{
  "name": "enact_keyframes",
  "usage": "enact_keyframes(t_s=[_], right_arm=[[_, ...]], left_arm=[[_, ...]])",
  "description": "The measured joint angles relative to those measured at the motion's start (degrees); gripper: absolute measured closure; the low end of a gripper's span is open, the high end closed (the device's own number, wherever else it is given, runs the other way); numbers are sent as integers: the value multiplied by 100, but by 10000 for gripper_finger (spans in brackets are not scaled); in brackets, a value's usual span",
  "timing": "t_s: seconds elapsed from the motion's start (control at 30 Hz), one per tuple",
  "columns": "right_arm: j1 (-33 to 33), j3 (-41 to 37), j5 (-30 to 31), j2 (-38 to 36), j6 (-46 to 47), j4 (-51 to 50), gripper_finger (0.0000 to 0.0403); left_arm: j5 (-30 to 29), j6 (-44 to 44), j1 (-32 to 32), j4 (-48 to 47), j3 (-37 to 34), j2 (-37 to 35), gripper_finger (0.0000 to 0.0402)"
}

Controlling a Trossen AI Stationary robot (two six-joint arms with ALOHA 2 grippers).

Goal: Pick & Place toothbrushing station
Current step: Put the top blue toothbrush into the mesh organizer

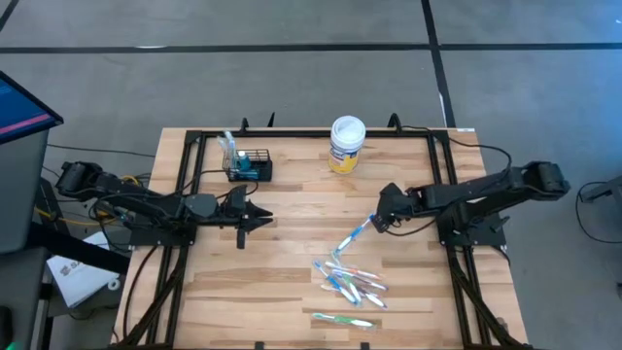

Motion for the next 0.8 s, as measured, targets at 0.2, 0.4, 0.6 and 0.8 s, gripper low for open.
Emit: enact_keyframes(t_s=[0.2, 0.4, 0.6, 0.8], right_arm=[[-163, 0, -227, 464, -362, 447, 245], [-352, 0, -384, 789, -569, 600, 262], [-420, 0, -689, 929, -763, 1091, 284], [-427, 0, -698, 819, -784, 1427, 297]], left_arm=[[0, -1, 0, 0, 0, 0, 321], [0, -1, 0, -1, 0, 0, 321], [0, -1, 0, -2, 0, 0, 321], [0, -1, 0, -4, 0, 0, 321]])
